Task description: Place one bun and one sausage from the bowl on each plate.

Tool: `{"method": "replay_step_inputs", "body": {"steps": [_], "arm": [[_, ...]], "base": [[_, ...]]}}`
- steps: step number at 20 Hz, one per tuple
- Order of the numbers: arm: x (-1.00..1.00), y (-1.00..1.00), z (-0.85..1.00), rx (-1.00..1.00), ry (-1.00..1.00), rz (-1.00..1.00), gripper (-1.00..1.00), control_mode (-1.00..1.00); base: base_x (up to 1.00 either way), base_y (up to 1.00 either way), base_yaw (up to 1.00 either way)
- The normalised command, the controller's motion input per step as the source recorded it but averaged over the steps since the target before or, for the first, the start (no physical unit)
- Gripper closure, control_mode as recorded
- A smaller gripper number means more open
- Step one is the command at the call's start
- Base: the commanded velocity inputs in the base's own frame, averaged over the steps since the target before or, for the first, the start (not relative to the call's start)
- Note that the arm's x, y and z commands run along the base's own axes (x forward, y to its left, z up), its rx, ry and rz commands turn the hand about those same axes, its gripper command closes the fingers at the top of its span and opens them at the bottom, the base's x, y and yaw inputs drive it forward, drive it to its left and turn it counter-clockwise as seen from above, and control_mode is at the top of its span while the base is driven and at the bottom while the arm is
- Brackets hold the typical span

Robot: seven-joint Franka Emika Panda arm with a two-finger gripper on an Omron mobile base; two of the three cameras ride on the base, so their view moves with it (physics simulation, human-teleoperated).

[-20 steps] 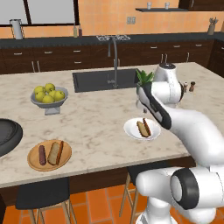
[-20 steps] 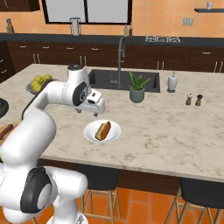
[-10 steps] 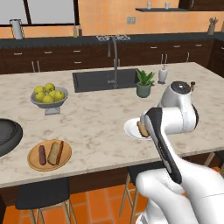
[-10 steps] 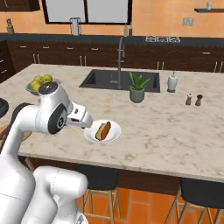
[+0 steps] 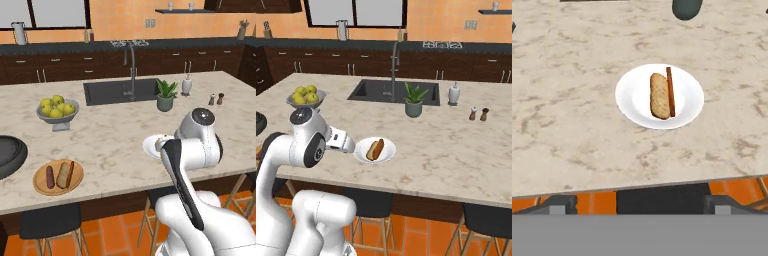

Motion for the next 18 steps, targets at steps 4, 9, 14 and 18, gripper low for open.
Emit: {"method": "replay_step_inputs", "body": {"steps": [4,9,14,18], "arm": [[0.00,0.00,0.00,0.00,0.00,0.00,-1.00,1.00],[0.00,0.00,0.00,0.00,0.00,0.00,-1.00,1.00],[0.00,0.00,0.00,0.00,0.00,0.00,-1.00,1.00],[0.00,0.00,0.00,0.00,0.00,0.00,-1.00,1.00]], "base": [[-0.08,1.00,0.00],[-0.03,1.00,0.00],[0.09,1.00,0.00],[0.25,1.00,0.02]]}}
